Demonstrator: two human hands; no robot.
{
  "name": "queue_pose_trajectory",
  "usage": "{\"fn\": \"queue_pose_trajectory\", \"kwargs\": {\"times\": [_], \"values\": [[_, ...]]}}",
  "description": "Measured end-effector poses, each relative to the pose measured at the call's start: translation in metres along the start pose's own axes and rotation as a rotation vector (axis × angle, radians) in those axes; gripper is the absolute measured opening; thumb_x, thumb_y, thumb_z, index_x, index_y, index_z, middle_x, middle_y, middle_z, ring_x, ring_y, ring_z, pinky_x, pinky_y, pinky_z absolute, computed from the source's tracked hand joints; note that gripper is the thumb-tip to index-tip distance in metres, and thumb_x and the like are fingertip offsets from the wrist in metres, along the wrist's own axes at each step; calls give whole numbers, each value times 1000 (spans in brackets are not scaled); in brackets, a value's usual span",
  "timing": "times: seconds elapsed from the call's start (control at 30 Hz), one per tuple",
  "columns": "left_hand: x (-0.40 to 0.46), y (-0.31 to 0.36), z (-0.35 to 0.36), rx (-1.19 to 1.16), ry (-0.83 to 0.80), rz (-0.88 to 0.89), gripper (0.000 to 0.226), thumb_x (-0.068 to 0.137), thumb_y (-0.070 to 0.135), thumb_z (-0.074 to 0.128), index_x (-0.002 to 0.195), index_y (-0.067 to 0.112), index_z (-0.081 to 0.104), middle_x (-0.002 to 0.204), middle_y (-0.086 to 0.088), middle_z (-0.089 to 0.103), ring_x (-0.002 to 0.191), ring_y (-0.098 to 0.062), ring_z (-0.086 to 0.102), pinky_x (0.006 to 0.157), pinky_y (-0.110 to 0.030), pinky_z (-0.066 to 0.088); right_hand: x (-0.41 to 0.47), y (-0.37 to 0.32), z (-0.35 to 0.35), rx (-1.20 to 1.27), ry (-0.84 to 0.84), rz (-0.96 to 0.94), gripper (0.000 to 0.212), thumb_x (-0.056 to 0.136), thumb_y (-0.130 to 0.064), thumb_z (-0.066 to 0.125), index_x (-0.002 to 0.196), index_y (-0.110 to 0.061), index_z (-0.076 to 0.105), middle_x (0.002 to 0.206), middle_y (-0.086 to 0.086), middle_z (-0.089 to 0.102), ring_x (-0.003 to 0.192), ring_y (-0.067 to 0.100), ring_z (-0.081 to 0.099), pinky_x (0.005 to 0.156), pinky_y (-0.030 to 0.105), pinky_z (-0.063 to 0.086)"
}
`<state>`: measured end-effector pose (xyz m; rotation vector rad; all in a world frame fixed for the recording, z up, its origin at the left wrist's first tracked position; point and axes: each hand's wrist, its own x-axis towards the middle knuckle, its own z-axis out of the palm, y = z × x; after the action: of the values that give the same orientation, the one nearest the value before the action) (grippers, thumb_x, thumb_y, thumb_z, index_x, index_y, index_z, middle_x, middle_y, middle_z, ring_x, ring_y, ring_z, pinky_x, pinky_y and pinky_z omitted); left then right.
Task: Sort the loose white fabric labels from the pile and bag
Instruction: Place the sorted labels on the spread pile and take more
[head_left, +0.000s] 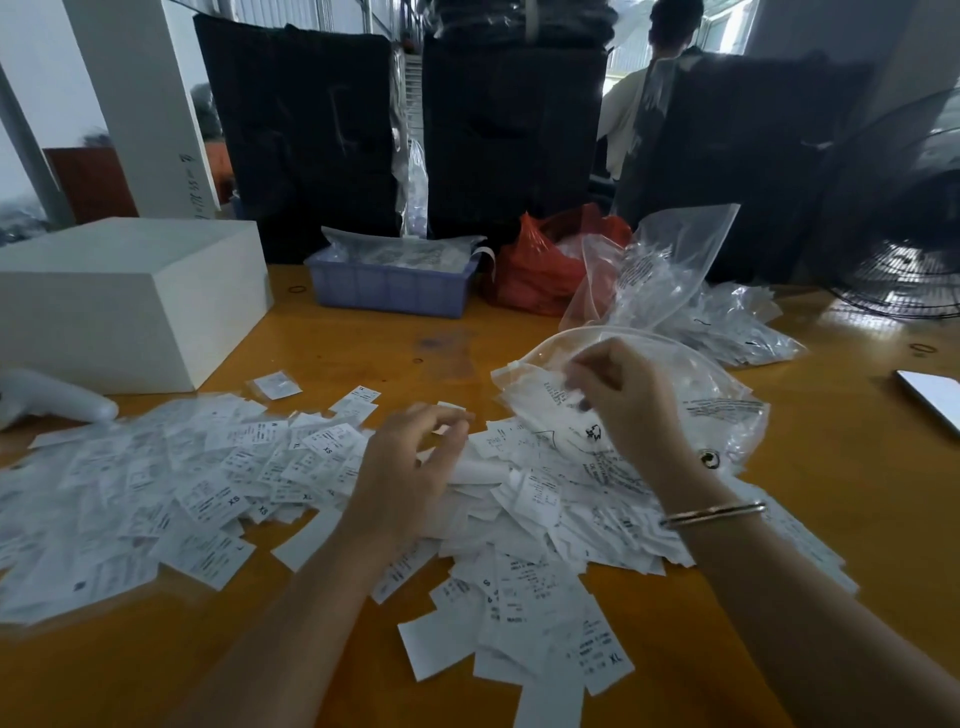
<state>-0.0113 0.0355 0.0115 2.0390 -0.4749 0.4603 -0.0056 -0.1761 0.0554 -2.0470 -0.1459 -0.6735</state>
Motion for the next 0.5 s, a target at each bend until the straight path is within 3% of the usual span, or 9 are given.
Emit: {"fn": "queue_pose_trajectory", "kwargs": {"times": [0.1, 0.2, 0.23, 0.3, 0.37, 0.43, 0.5], "values": [[-1, 6, -3, -265, -80, -124, 47, 76, 73, 35, 102, 43, 60, 99, 28, 63, 99, 12, 55, 79, -6, 41, -24, -10, 29, 214, -161, 125, 8, 88, -21, 62, 84, -20, 56, 73, -3, 72, 53, 6, 62, 47, 13, 44], [0, 8, -5, -313, -173, -177, 67, 63, 88, 40, 105, 39, 58, 94, 32, 64, 91, 14, 57, 73, -5, 44, -35, -12, 47, 379, -248, 179, 15, 88, -20, 63, 90, -8, 55, 73, 4, 72, 55, 12, 64, 50, 21, 47], [0, 8, -5, -327, -198, -200, 64, 64, 86, 45, 102, 37, 61, 89, 31, 65, 85, 13, 59, 68, -3, 43, -36, -12, 49, 416, -251, 181, 17, 89, -20, 63, 90, -5, 54, 73, 5, 72, 55, 14, 63, 50, 23, 47], [1, 6, -3, -347, -192, -238, 38, 70, 64, 60, 87, 31, 68, 78, 21, 69, 69, 7, 61, 58, -5, 43, -36, -11, 51, 464, -230, 197, 15, 90, -18, 62, 88, -7, 52, 69, 5, 71, 54, 14, 62, 49, 23, 45], [3, 2, -2, -339, -116, -283, 12, 80, 38, 69, 78, 26, 69, 73, 11, 70, 65, 2, 61, 58, -11, 44, -37, -8, 50, 473, -198, 227, 14, 90, -18, 63, 85, -10, 52, 68, 3, 71, 55, 11, 62, 51, 22, 45], [5, -2, -2, -371, -32, -341, 8, 87, 26, 66, 79, 23, 68, 77, 9, 72, 72, -2, 66, 66, -19, 46, -40, -4, 49, 369, -183, 228, 13, 89, -22, 63, 85, -15, 53, 72, -1, 69, 60, 3, 61, 57, 19, 45], [7, -5, -3, -444, 35, -375, 5, 89, 20, 64, 84, 19, 66, 81, 7, 74, 78, -4, 69, 71, -23, 46, -45, 0, 47, 88, -258, 151, 9, 90, -31, 60, 94, -24, 55, 85, -12, 65, 72, -6, 56, 68, 17, 45]]}}
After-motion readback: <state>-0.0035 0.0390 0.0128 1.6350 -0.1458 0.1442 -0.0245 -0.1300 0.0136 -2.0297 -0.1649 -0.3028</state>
